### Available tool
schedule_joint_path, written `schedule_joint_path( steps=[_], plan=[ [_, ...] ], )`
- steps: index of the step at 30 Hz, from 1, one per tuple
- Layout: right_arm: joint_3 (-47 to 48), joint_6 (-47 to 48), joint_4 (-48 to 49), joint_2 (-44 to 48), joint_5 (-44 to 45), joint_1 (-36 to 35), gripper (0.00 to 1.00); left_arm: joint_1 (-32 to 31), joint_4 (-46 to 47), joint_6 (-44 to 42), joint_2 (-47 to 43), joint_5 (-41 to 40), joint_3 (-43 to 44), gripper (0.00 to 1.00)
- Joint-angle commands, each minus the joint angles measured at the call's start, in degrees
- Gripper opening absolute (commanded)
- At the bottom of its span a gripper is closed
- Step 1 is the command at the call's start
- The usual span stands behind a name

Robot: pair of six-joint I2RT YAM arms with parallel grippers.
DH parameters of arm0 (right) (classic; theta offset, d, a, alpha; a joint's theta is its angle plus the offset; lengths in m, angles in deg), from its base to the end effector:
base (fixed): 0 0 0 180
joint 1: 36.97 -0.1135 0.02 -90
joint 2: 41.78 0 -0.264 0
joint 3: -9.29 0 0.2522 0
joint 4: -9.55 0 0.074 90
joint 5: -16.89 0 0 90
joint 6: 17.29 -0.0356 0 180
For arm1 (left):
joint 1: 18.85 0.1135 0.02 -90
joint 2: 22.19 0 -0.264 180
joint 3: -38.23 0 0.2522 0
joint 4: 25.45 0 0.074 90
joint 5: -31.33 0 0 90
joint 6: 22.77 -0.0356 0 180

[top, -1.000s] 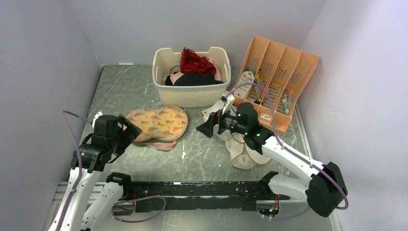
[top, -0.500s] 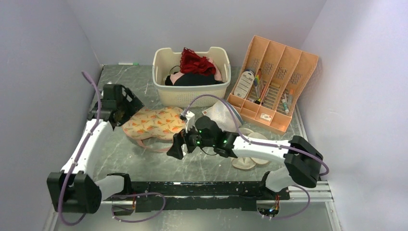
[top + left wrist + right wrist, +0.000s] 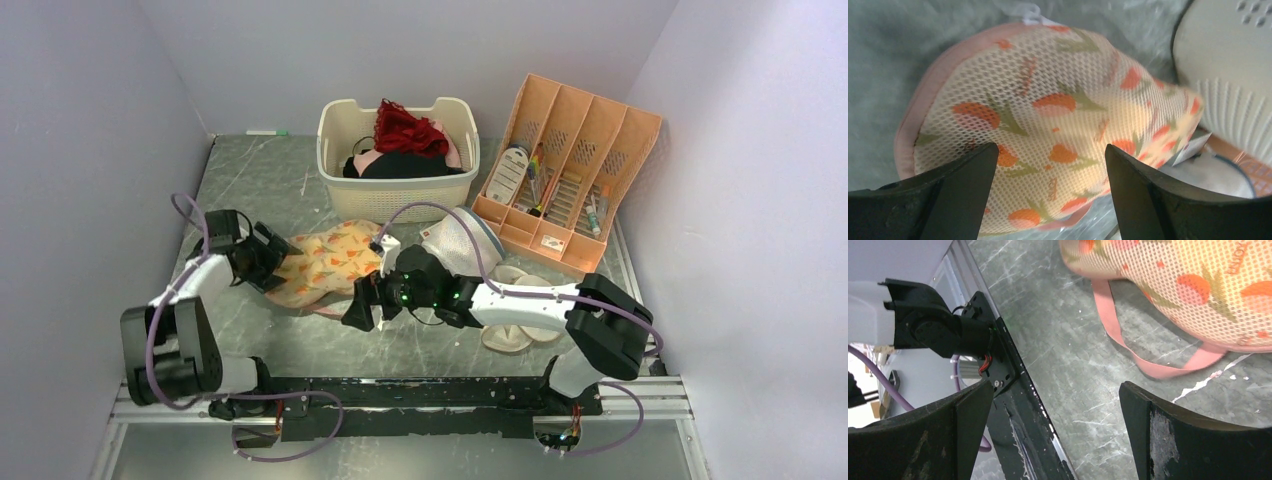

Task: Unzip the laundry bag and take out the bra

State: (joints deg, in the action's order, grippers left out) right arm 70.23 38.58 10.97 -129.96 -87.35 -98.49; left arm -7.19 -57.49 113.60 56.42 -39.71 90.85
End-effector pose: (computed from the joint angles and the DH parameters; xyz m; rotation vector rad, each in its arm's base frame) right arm 0.1513 0.2973 0.2147 -0.7066 2.1524 1.2390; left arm 0.2487 0.0395 0.1704 -1.1672 2.3642 -0.6448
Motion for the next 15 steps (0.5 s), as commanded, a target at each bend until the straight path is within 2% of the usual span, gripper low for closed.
schedule_joint_path(
  steps=[1, 5, 9, 10, 13, 15],
  plan=[
    [-1.4, -3.6, 0.7, 0.6, 4.0, -0.1, 1.0, -5.8, -2.6, 1.5, -9.3, -1.9, -5.3, 0.9],
    [-3.6, -6.4, -0.3, 3.4, 11.0, 0.5, 1.0, -12.8, -4.0, 7.8, -17.5, -2.0, -12.2, 0.88],
    [-4.4, -5.3, -3.3, 4.8, 17.8, 2.2, 1.0, -20.9, -3.4, 15.1, -25.7, -3.0, -17.3, 0.88],
    [-4.3, -5.1, -3.9, 4.7, 18.0, 3.1, 1.0, -22.2, -2.9, 16.6, -27.3, -2.6, -18.0, 0.89],
    [-5.1, -6.7, -4.4, 4.1, 16.6, 6.5, 1.0, -25.0, -1.8, 19.2, -29.9, -0.8, -18.9, 0.99],
    [-6.5, -8.2, -1.6, 3.7, 15.8, 8.3, 1.0, -27.0, -0.5, 20.3, -29.6, 1.8, -18.6, 0.99]
  ],
)
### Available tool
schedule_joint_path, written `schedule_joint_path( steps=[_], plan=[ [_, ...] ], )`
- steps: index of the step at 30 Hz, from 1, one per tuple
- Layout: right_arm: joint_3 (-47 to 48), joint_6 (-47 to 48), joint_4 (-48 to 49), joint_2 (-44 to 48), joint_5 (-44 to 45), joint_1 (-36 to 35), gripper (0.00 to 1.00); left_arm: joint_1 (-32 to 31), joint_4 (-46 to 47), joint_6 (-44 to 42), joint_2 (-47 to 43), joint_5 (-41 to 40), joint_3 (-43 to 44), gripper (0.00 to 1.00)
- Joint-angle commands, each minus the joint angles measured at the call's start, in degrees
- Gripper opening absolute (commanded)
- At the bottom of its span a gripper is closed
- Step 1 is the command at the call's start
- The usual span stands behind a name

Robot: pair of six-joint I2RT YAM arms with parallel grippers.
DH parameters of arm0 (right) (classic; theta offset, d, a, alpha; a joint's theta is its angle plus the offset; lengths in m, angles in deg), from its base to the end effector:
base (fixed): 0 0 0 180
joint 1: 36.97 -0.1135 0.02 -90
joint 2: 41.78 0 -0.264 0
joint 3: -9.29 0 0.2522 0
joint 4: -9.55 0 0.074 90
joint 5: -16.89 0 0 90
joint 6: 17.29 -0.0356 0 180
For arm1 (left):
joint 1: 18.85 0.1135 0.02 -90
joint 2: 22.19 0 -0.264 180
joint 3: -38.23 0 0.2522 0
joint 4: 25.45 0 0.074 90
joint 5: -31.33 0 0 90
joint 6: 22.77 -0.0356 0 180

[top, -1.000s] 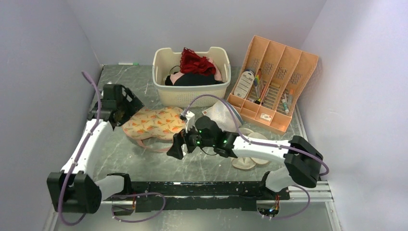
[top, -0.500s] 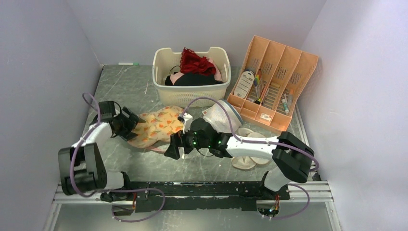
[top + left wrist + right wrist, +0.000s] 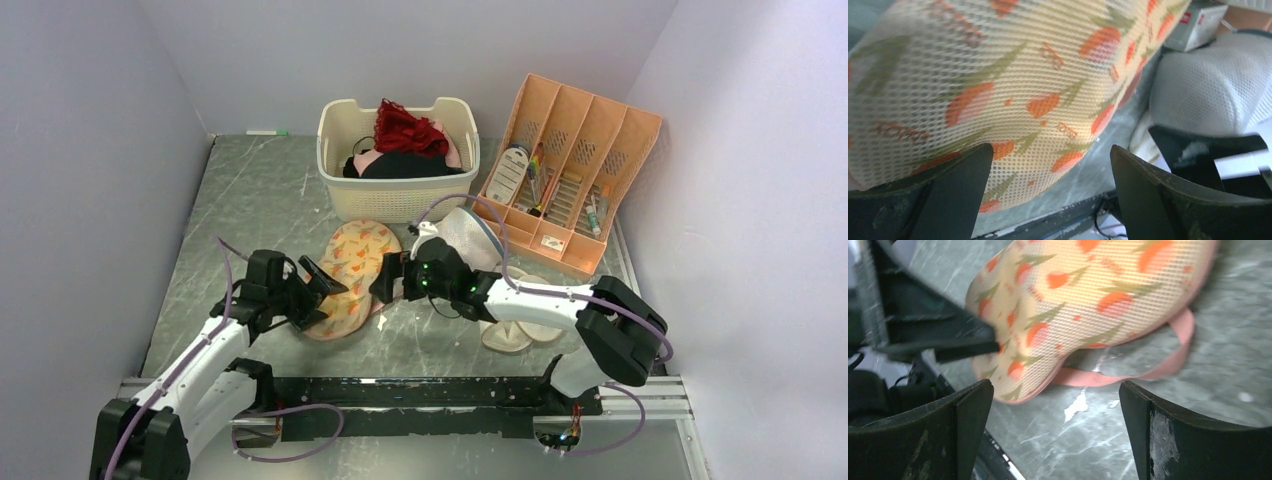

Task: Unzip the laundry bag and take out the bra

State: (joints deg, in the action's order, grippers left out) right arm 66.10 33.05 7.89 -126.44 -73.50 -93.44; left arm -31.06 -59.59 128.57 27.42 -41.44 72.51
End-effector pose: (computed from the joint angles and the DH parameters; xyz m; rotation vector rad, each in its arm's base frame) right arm 0.1731 0.2617 0.2046 -0.3340 2.2297 0.9830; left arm 0.1564 -0.0446 0.1658 -0.9510 2.4312 -0.8925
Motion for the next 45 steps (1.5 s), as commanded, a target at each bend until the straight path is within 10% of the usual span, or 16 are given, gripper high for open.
schedule_joint_path(
  steps=[1, 15, 29, 38, 45],
  plan=[
    [-3.0, -3.2, 2.6, -0.2, 2.1, 3.8, 1.0, -4.3, 1.9, 5.5, 0.1, 4.5, 0.7, 0.99],
    [1.8, -3.0, 3.0, -7.4, -0.5, 4.8, 0.93, -2.6, -16.8, -15.4, 12.6, -14.6, 29.5, 0.99],
    [7.4, -1.5, 5.5, -16.5, -3.3, 4.1, 0.75, 3.9, -9.9, -17.3, 11.7, -0.2, 12.2, 0.92],
    [28.0, 4.4, -0.3, -30.2, -7.4, 2.9, 0.71, -11.0, -5.2, -2.2, 0.7, 1.1, 4.9, 0.79],
    [29.9, 10.7, -4.9, -25.8, -7.0, 5.5, 0.74, -13.9, -7.1, -3.3, 0.2, -2.1, 9.0, 0.89]
  ],
)
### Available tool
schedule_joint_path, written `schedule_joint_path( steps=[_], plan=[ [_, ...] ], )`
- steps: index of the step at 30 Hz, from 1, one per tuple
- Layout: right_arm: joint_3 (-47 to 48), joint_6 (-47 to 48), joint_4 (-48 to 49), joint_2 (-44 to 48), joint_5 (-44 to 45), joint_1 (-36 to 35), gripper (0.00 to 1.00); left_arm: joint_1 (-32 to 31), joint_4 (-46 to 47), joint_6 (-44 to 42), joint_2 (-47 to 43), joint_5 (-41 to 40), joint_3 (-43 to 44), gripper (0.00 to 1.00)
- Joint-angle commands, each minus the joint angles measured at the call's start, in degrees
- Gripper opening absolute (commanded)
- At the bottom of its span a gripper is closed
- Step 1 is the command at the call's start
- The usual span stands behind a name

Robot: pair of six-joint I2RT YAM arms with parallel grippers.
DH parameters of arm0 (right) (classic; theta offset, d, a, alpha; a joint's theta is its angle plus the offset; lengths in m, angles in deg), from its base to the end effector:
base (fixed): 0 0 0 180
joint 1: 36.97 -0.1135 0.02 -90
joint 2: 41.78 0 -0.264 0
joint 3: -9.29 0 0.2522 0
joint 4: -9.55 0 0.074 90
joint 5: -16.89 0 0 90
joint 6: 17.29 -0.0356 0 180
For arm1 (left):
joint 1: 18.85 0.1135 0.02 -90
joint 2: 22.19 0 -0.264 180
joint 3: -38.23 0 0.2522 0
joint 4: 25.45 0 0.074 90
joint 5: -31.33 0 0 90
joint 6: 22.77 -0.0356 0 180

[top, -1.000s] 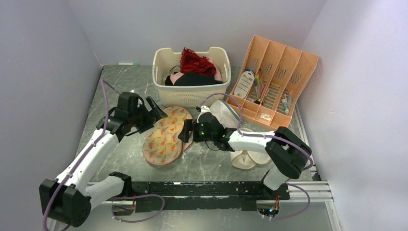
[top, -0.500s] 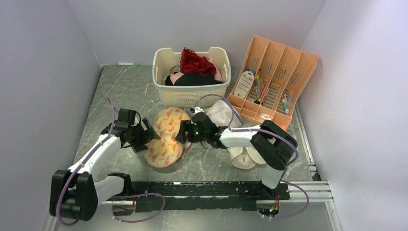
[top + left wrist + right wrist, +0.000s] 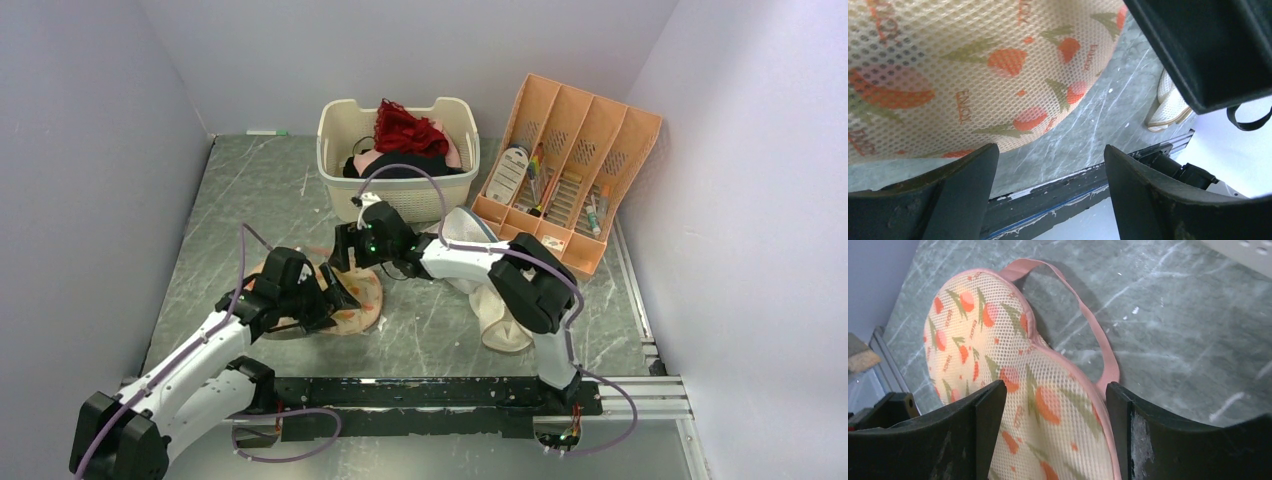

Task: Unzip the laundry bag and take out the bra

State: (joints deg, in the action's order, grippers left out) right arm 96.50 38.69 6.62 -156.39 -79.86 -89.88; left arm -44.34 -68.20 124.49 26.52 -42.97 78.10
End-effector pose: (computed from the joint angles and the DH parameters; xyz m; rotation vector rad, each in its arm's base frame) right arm 0.2670 0.3601 0.1822 -0.4483 2.2267 0.9928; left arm 0.1423 -0.0785 0.1883 -0.6083 2.6068 -0.8923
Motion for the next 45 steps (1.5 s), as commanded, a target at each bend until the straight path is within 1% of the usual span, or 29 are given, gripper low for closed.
schedule_joint_path(
  steps=[1, 6, 8, 11, 13, 14, 16, 21, 22, 24, 27, 28, 32, 35, 38, 40, 42, 44, 45],
  plan=[
    [-1.7, 5.9, -4.1, 6.0, -0.9, 2.4, 0.75, -0.6, 1.9, 0.4, 1.7, -0.5, 4.1, 0.9],
    [-9.2, 11.4, -6.6, 16.1, -0.5, 3.8, 0.82, -0.8, 3.0, -1.9, 0.9, -3.6, 7.7, 0.93],
    [-12.2, 11.5, -7.8, 18.7, -0.7, 3.8, 0.82, -0.8, 3.4, -3.2, 0.7, -4.6, 10.0, 0.94],
    [-17.4, 11.1, -8.5, 20.8, -0.2, 3.9, 0.82, -0.8, 3.7, -6.6, 2.3, -3.7, 13.8, 0.95],
    [-20.6, 11.3, -8.8, 22.3, 2.8, 3.9, 0.83, -0.8, 2.4, -9.6, 4.7, -2.9, 16.4, 0.96],
    [-21.8, 11.5, -8.8, 23.1, 4.7, 4.0, 0.84, -0.9, 1.3, -11.3, 5.9, -2.7, 17.5, 0.98],
    [-24.0, 11.9, -9.3, 24.6, 8.6, 4.9, 0.87, -0.9, -0.7, -14.1, 8.4, -2.7, 19.7, 1.0],
    [-26.5, 13.2, -11.8, 28.3, 12.9, 8.2, 0.88, -1.6, -1.6, -17.8, 10.8, -1.9, 22.0, 0.99],
    [-26.6, 13.3, -12.5, 28.8, 12.8, 8.2, 0.88, -1.6, -1.2, -18.3, 11.0, -1.9, 22.2, 0.99],
    [-26.7, 13.4, -12.2, 29.5, 7.6, 8.0, 0.89, -1.7, -0.3, -20.6, 11.3, -1.1, 22.9, 1.0],
    [-28.0, 10.0, -8.0, 29.6, -1.8, 5.4, 0.89, -1.6, 1.3, -25.1, 10.7, -1.2, 25.0, 1.0],
    [-28.7, 8.1, -5.9, 29.5, -3.7, 4.5, 0.89, -1.7, 1.9, -26.6, 9.9, -1.8, 25.6, 1.0],
    [-31.5, 0.3, 2.6, 27.7, -5.3, 0.9, 0.88, -1.7, 3.8, -28.1, 5.1, -5.3, 25.2, 0.99],
    [-32.8, -5.5, 8.4, 23.9, -7.4, -1.2, 0.83, -1.7, 3.4, -25.3, -0.6, -7.0, 22.0, 0.99],
    [-33.9, -9.9, 12.4, 21.3, -3.7, -4.8, 0.8, -1.6, 5.2, -21.5, -7.6, -3.9, 16.8, 1.0],
    [-35.1, -12.7, 15.8, 20.0, -1.2, -5.9, 0.79, -1.7, 4.8, -20.1, -10.8, -1.7, 14.9, 0.99],
    [-36.4, -16.5, 20.0, 18.6, 0.1, -6.2, 0.77, -1.6, 2.1, -20.2, -11.5, -0.1, 15.2, 0.99],
    [-36.4, -20.0, 21.9, 17.0, 2.4, -6.5, 0.74, -1.7, -1.4, -21.4, -11.0, 0.7, 17.1, 1.0],
    [-35.9, -21.2, 22.1, 15.8, 3.6, -6.7, 0.69, -1.6, -2.5, -21.8, -10.6, 0.8, 17.6, 1.0]
  ],
)
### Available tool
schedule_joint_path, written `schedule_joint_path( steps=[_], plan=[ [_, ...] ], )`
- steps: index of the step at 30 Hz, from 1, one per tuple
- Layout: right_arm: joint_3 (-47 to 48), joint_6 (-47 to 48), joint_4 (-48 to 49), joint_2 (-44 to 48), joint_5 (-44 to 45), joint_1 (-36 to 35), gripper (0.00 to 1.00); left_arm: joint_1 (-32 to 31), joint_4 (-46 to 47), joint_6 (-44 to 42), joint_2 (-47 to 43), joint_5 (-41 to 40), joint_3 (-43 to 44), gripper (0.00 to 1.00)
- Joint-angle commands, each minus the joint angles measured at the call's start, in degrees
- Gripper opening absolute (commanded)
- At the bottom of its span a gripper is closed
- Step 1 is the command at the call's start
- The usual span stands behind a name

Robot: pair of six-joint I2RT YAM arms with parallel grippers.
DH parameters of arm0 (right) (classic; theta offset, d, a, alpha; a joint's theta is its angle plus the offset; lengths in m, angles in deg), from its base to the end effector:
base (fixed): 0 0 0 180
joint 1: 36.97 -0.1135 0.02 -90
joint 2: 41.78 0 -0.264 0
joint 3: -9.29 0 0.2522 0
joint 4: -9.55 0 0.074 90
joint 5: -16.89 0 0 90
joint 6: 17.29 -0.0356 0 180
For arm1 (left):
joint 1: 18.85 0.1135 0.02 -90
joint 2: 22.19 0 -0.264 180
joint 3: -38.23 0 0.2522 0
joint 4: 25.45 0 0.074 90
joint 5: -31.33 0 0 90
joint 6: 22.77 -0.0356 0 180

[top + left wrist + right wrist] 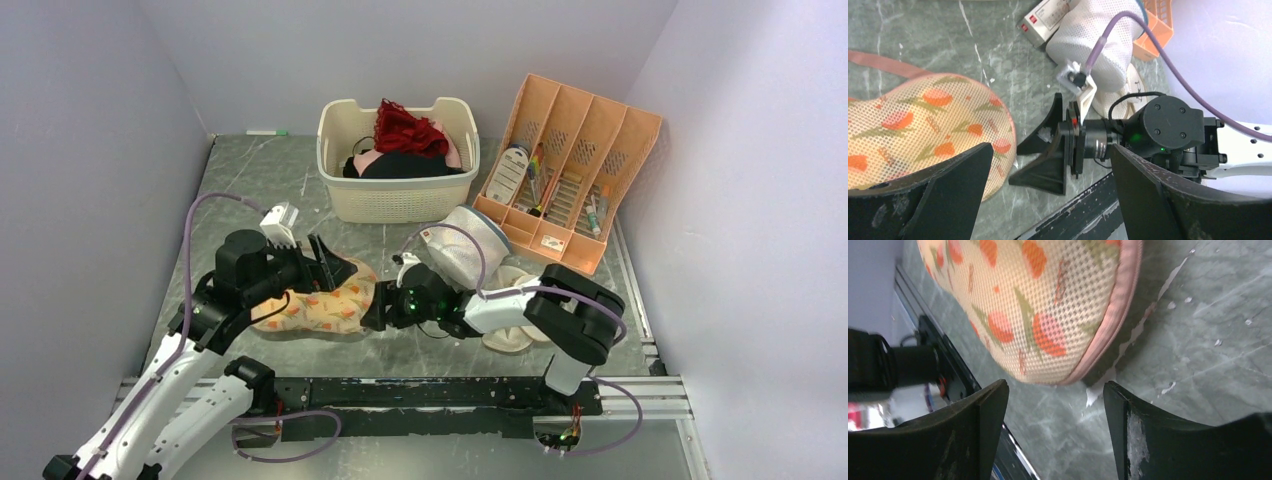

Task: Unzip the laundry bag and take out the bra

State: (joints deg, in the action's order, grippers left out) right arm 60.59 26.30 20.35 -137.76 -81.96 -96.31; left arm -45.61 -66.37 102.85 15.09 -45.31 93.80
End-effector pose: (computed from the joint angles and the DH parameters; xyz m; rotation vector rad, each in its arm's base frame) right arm 0.1572 0.2759 0.1379 -0.3720 2.3955 1.1426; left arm 0.1299 -0.0747 0.3108 0.0012 2.0767 -0.9221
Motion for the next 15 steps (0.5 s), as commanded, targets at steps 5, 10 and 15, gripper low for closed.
schedule_joint_path(
  steps=[5, 10, 15],
  plan=[
    [1.8, -13.0, 9.3, -6.2, 9.3, -1.5, 0.49, -0.4, -3.9, 0.5, 2.2, 3.8, 1.7, 0.99],
    [1.1, -13.6, 6.5, -3.0, 15.0, -0.3, 0.14, -0.5, -1.3, 2.7, 5.8, 4.4, -0.7, 1.0],
    [-0.3, -11.2, 2.4, 1.7, 13.4, 3.3, 0.0, -3.0, -3.5, 1.4, 9.6, -0.9, -0.5, 1.0]
  ],
)
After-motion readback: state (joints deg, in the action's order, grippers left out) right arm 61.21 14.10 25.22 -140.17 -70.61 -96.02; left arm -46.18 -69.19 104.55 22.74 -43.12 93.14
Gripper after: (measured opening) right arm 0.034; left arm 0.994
